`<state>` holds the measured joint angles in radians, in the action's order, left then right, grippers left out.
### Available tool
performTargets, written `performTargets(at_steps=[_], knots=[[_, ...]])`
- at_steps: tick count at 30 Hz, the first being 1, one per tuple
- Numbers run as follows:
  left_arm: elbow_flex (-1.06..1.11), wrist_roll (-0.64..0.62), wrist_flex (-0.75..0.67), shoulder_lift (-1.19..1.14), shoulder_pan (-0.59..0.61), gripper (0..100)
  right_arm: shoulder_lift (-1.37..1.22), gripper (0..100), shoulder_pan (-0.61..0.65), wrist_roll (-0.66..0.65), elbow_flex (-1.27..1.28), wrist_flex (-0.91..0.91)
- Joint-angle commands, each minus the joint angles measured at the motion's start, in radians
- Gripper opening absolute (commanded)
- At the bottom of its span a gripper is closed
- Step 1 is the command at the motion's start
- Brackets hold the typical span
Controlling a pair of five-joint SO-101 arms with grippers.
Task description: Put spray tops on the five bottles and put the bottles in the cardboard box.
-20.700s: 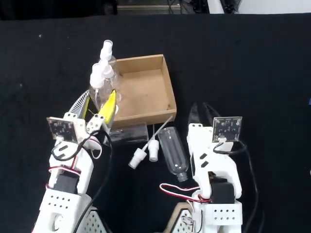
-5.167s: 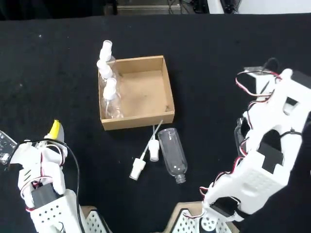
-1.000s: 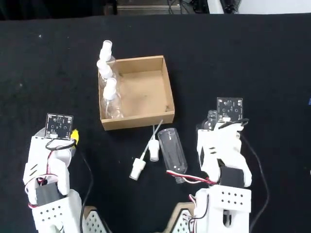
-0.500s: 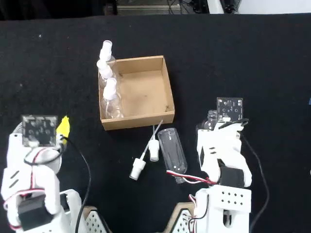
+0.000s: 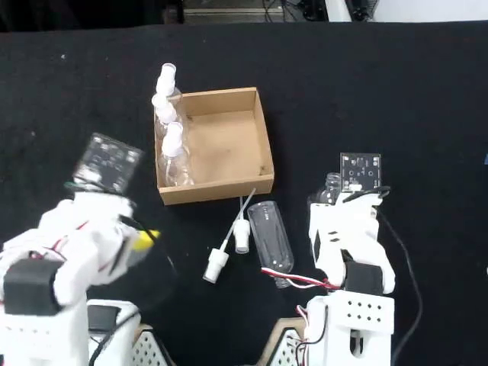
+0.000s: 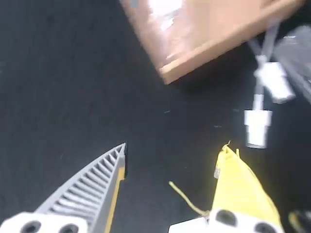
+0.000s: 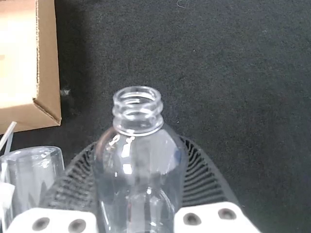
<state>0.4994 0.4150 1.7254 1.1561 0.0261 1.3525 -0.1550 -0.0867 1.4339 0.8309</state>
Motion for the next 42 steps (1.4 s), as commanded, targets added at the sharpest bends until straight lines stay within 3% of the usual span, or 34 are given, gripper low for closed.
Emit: performTargets(at_steps=[1, 7, 12, 19, 27, 37, 42], knots=[[-0.074, -0.008, 0.025, 0.008, -0.214, 28, 0.03, 1.1, -0.037, 0.006, -0.016, -0.017], [0.071, -0.008, 0.002, 0.008, -0.466, 28, 0.03, 1.1, -0.114, 0.008, -0.038, -0.017], [0.259, -0.008, -0.138, 0.009, -0.604, 27, 0.03, 1.1, -0.115, 0.008, -0.038, -0.017], [0.549, -0.008, -0.489, 0.015, -0.615, 27, 0.03, 1.1, -0.115, 0.008, -0.038, -0.017], [0.705, -0.008, -0.769, 0.009, -0.611, 27, 0.03, 1.1, -0.115, 0.008, -0.038, -0.017], [0.9, -0.015, -1.02, 0.009, -0.611, 27, 0.031, 1.1, -0.11, 0.008, -0.038, -0.018], [0.951, -0.135, -1.079, 0.009, -0.613, 27, 0.031, 1.1, -0.11, 0.008, -0.038, -0.018]])
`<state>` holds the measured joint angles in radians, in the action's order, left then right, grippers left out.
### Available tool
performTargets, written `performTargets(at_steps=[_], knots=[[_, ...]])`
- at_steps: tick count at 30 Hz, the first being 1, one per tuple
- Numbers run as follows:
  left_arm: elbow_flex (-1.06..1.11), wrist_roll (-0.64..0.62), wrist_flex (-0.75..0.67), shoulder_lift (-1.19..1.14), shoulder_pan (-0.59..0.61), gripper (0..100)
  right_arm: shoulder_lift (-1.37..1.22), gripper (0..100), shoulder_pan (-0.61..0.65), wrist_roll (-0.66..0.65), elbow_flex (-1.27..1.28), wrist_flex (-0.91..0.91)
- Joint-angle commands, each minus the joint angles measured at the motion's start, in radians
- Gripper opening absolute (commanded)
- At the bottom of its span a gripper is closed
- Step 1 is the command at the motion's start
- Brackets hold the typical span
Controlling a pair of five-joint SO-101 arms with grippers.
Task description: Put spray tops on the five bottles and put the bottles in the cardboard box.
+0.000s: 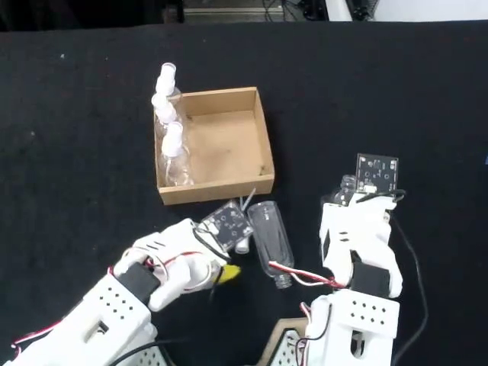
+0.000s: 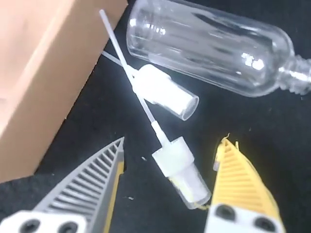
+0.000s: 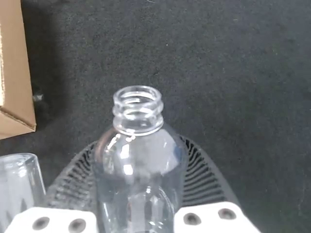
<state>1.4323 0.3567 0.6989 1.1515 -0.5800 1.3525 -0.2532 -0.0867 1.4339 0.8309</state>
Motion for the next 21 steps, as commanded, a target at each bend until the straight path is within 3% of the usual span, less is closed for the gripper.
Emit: performTargets(at_steps=[1, 15, 21], knots=[[0.035, -0.087, -0.069, 0.014, -0.007, 27, 0.031, 1.1, -0.012, 0.008, -0.038, -0.018], [0.13, -0.16, -0.127, 0.014, 0.002, 27, 0.031, 1.1, -0.015, 0.008, -0.033, -0.02], [0.147, -0.169, -0.124, 0.018, -0.001, 7, 0.031, 1.1, -0.015, 0.008, -0.031, -0.021]])
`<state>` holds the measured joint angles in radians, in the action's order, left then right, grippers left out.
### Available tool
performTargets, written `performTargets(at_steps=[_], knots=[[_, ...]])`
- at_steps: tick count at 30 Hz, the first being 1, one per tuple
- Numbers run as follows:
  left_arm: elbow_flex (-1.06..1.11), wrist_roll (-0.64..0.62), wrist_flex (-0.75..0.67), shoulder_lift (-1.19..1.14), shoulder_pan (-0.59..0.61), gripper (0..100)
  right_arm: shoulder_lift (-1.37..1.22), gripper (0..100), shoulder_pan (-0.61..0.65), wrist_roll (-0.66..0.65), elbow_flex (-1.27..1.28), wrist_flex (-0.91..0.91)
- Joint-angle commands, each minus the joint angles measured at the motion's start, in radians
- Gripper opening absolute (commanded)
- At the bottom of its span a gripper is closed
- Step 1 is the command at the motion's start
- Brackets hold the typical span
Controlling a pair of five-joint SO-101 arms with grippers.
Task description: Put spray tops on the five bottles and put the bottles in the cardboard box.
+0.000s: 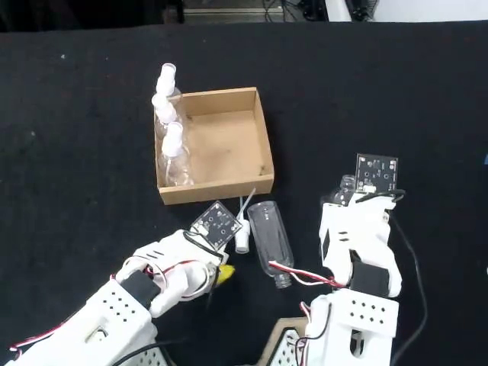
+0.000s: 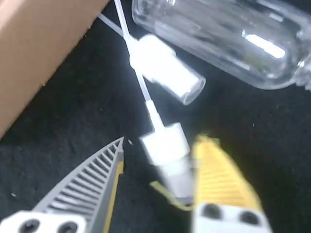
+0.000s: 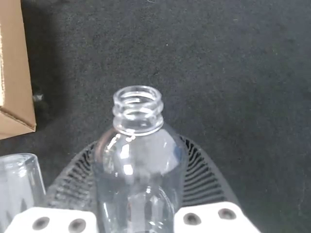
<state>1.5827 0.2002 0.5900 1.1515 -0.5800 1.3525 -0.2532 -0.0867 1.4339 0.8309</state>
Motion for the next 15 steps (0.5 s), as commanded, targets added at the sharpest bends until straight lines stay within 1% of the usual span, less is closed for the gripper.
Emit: performTargets(at_steps=[1, 2, 5, 7, 10, 15], knots=[[-0.004, -0.012, -0.012, 0.018, -0.001, 4, 0.031, 1.1, -0.015, 0.008, -0.031, -0.021], [-0.005, -0.008, 0.005, 0.025, -0.002, 3, 0.031, 1.1, -0.015, 0.008, -0.031, -0.021], [-0.03, -0.005, 0.08, 0.026, -0.002, 4, 0.031, 1.1, -0.015, 0.008, -0.031, -0.023], [-0.065, -0.003, 0.149, 0.026, 0.001, 4, 0.031, 1.1, -0.015, 0.008, -0.031, -0.023], [-0.166, 0.009, 0.299, 0.026, 0.028, 4, 0.031, 1.1, -0.015, 0.008, -0.031, -0.023], [-0.377, 0.161, 0.605, 0.026, 0.171, 4, 0.031, 1.1, -0.017, 0.008, -0.031, -0.023]])
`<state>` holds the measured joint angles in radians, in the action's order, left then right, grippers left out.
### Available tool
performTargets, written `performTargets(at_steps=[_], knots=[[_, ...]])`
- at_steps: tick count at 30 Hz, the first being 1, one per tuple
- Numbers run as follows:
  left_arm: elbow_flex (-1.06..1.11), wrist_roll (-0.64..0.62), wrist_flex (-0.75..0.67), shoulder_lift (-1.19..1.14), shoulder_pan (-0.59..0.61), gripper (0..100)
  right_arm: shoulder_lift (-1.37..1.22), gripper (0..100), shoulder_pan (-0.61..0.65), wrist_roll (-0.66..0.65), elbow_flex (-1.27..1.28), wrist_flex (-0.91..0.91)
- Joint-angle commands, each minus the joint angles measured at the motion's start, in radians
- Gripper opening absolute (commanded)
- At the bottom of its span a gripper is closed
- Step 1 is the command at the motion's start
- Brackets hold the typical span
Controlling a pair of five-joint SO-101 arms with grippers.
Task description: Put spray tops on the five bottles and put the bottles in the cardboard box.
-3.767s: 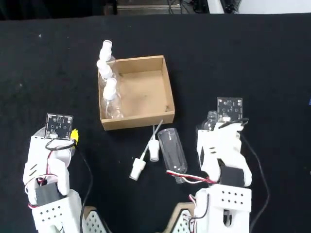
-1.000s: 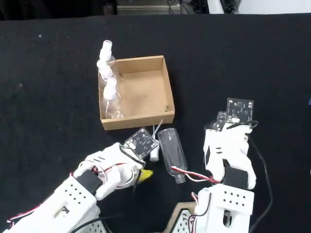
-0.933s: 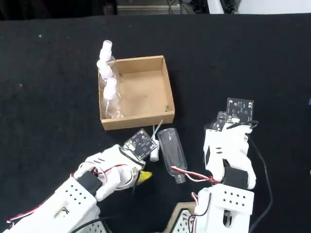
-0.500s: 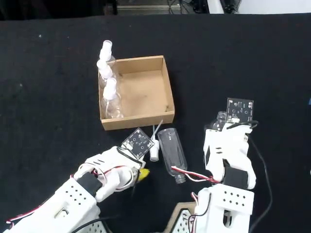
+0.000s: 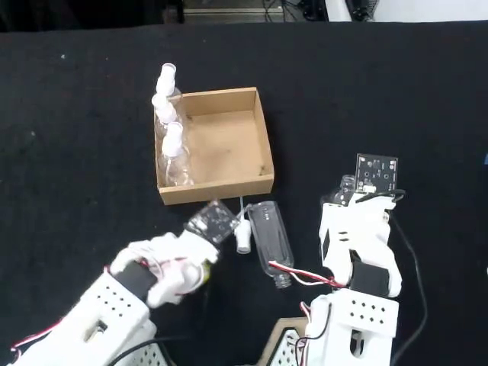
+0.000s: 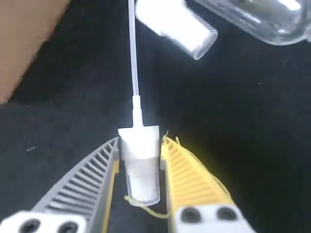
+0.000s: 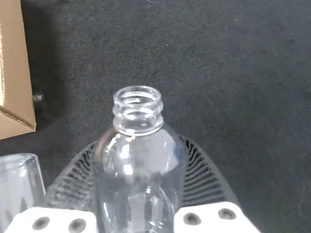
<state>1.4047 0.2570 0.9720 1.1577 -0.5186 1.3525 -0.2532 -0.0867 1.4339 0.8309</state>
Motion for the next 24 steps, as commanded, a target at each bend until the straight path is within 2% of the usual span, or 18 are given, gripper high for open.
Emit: performTargets(at_steps=[1, 4, 6, 10, 17, 20, 24], knots=[[-0.232, 0.14, 0.284, 0.018, 0.145, 4, 0.031, 1.1, -0.017, 0.008, -0.031, -0.023], [-0.298, 0.287, 0.419, 0.018, 0.254, 4, 0.031, 1.1, -0.017, 0.008, -0.033, -0.023], [-0.309, 0.4, 0.46, 0.012, 0.343, 4, 0.031, 1.1, -0.017, 0.008, -0.033, -0.023], [-0.306, 0.586, 0.511, 0.008, 0.538, 4, 0.031, 1.1, -0.017, 0.008, -0.031, -0.023], [-0.268, 0.896, 0.508, 0.008, 0.892, 4, 0.031, 1.1, -0.015, 0.008, -0.03, -0.023], [-0.229, 1.04, 0.436, 0.006, 1.066, 4, 0.031, 1.1, -0.015, 0.008, -0.03, -0.023], [-0.153, 1.169, 0.209, 0.006, 1.28, 4, 0.031, 1.1, -0.014, 0.008, -0.03, -0.023]])
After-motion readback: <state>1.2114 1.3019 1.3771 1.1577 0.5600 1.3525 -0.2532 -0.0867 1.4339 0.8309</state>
